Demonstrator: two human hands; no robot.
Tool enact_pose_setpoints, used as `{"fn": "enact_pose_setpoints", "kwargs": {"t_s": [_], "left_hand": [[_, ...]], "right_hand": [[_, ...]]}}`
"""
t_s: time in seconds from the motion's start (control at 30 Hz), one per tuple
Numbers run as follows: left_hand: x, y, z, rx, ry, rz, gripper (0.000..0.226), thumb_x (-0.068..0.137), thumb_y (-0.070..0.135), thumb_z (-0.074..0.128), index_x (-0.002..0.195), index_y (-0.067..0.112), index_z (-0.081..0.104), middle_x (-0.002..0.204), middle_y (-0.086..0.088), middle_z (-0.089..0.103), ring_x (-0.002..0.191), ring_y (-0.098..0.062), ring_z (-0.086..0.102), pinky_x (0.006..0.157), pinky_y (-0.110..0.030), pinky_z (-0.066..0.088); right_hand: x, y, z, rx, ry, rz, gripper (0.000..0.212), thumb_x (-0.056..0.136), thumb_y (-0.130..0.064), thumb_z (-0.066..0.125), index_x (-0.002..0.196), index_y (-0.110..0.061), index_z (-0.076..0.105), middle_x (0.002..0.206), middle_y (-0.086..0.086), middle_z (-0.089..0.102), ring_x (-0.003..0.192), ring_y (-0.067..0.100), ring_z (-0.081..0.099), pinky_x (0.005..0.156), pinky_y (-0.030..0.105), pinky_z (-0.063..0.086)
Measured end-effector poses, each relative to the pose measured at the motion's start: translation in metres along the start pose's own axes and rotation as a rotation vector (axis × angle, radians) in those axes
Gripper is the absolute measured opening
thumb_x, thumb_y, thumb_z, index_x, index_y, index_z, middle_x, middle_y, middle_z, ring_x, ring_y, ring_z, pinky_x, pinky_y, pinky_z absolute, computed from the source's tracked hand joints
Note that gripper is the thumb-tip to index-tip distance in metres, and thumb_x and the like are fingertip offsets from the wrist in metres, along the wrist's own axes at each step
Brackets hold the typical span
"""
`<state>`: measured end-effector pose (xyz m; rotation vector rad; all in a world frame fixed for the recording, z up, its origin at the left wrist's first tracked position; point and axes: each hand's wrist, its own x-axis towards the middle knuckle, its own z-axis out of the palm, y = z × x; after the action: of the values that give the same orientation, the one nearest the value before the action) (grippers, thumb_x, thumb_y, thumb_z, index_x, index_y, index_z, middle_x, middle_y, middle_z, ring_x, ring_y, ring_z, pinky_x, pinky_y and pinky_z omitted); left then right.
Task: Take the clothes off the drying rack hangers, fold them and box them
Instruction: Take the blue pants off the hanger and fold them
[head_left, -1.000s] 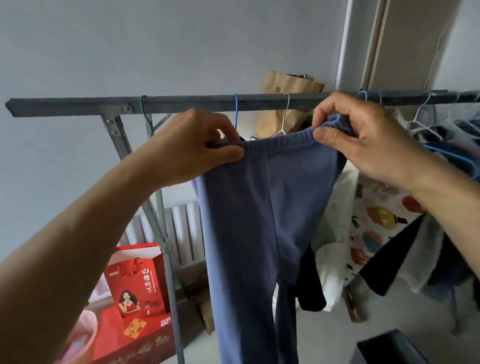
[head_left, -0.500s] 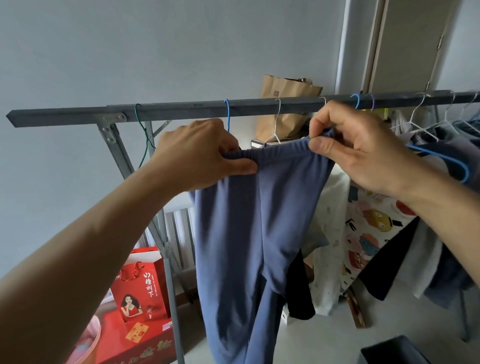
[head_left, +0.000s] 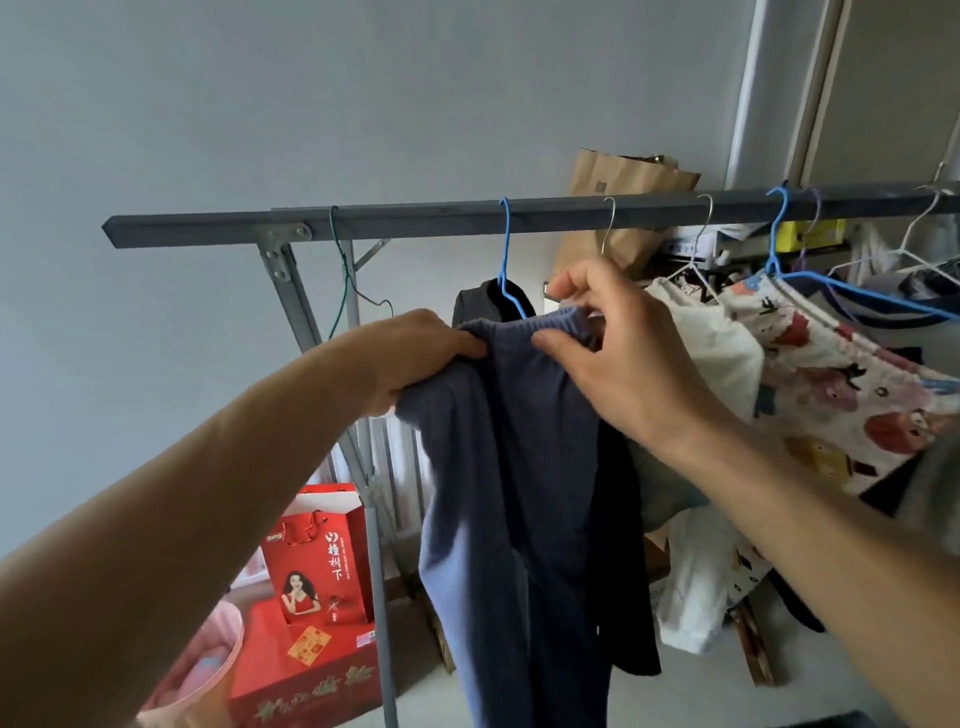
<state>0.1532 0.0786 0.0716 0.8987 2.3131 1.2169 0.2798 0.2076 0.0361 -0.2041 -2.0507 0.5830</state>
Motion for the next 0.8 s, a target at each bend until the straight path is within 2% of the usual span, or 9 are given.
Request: {"fn": "enact_pose_setpoints", "kwargs": {"t_s": [0.07, 0.13, 0.3, 0.4, 0.5, 0.57, 0.63, 0.7, 0.8], "left_hand": [[0.001, -0.009, 0.004, -0.245, 0.006, -0.05, 0.012, 0.093, 0.014, 0.058, 0.085, 0.006, 0.061, 0.069, -0.011, 0.064, 0.048, -0.016, 0.059, 0.043, -0.022, 0.049], [0.001, -0.016, 0.009, -0.502, -0.063, -0.054, 0.018, 0.096, 0.007, 0.048, 0.083, 0.011, 0.06, 0.072, -0.01, 0.061, 0.051, -0.016, 0.059, 0.044, -0.026, 0.051], [-0.009, -0.026, 0.015, -0.854, -0.085, 0.003, 0.037, 0.094, -0.006, 0.038, 0.068, 0.014, 0.056, 0.062, -0.007, 0.061, 0.056, -0.016, 0.06, 0.05, -0.029, 0.055], [-0.013, -0.028, 0.012, -0.906, -0.037, 0.053, 0.035, 0.093, -0.005, 0.041, 0.067, 0.011, 0.058, 0.064, -0.01, 0.059, 0.065, -0.02, 0.056, 0.063, -0.034, 0.052], [-0.021, -0.024, 0.005, -1.057, -0.079, 0.09, 0.028, 0.097, 0.0, 0.041, 0.075, 0.005, 0.056, 0.07, -0.012, 0.054, 0.069, -0.018, 0.049, 0.068, -0.03, 0.053], [-0.025, -0.023, 0.002, -0.997, -0.045, 0.132, 0.021, 0.099, 0.017, 0.049, 0.085, 0.006, 0.059, 0.073, -0.01, 0.057, 0.07, -0.018, 0.054, 0.072, -0.035, 0.059], [-0.025, -0.026, -0.002, -0.764, 0.119, 0.228, 0.021, 0.095, 0.033, 0.057, 0.095, 0.012, 0.058, 0.076, -0.003, 0.059, 0.071, -0.016, 0.059, 0.077, -0.039, 0.059], [-0.027, -0.029, -0.003, -0.498, 0.206, 0.339, 0.033, 0.089, 0.042, 0.062, 0.114, 0.02, 0.055, 0.097, 0.0, 0.062, 0.091, -0.015, 0.062, 0.088, -0.039, 0.052], [-0.028, -0.032, 0.007, -0.339, 0.01, 0.361, 0.055, 0.076, 0.047, 0.071, 0.124, 0.025, 0.055, 0.114, -0.002, 0.065, 0.106, -0.017, 0.063, 0.092, -0.037, 0.05]], "right_hand": [[-0.008, -0.007, 0.017, 0.041, 0.039, -0.013, 0.028, 0.08, -0.015, 0.077, 0.101, -0.014, 0.059, 0.085, -0.015, 0.059, 0.076, -0.006, 0.056, 0.069, 0.009, 0.043], [-0.015, -0.014, 0.03, 0.133, 0.039, 0.012, 0.024, 0.08, -0.015, 0.077, 0.098, -0.014, 0.061, 0.081, -0.017, 0.059, 0.072, -0.009, 0.056, 0.065, 0.005, 0.041], [-0.028, -0.026, 0.044, 0.417, -0.083, 0.098, 0.024, 0.086, -0.037, 0.068, 0.101, -0.019, 0.062, 0.08, -0.013, 0.067, 0.075, -0.001, 0.065, 0.065, 0.016, 0.05], [-0.034, -0.028, 0.042, 0.181, -0.17, -0.017, 0.053, 0.072, -0.058, 0.073, 0.113, -0.03, 0.054, 0.102, -0.016, 0.065, 0.091, 0.003, 0.064, 0.074, 0.028, 0.052], [-0.031, -0.024, 0.043, -0.027, -0.112, -0.172, 0.043, 0.084, -0.03, 0.069, 0.122, -0.024, 0.05, 0.11, -0.013, 0.062, 0.095, 0.007, 0.062, 0.078, 0.033, 0.053], [-0.019, -0.02, 0.038, 0.092, -0.027, -0.135, 0.027, 0.089, -0.016, 0.063, 0.115, -0.016, 0.056, 0.095, -0.013, 0.065, 0.086, -0.002, 0.062, 0.076, 0.023, 0.052], [-0.004, -0.019, 0.026, 0.227, 0.069, -0.079, 0.019, 0.086, -0.011, 0.065, 0.104, -0.01, 0.059, 0.086, -0.012, 0.063, 0.077, -0.009, 0.058, 0.072, 0.009, 0.045], [0.012, -0.018, 0.008, 0.31, 0.129, -0.018, 0.015, 0.085, -0.012, 0.065, 0.098, -0.007, 0.059, 0.085, -0.003, 0.062, 0.073, -0.005, 0.054, 0.071, 0.009, 0.042], [0.03, -0.015, -0.022, 0.236, 0.105, 0.014, 0.02, 0.084, -0.022, 0.061, 0.096, -0.007, 0.058, 0.087, -0.002, 0.062, 0.077, 0.0, 0.054, 0.074, 0.016, 0.044]]}}
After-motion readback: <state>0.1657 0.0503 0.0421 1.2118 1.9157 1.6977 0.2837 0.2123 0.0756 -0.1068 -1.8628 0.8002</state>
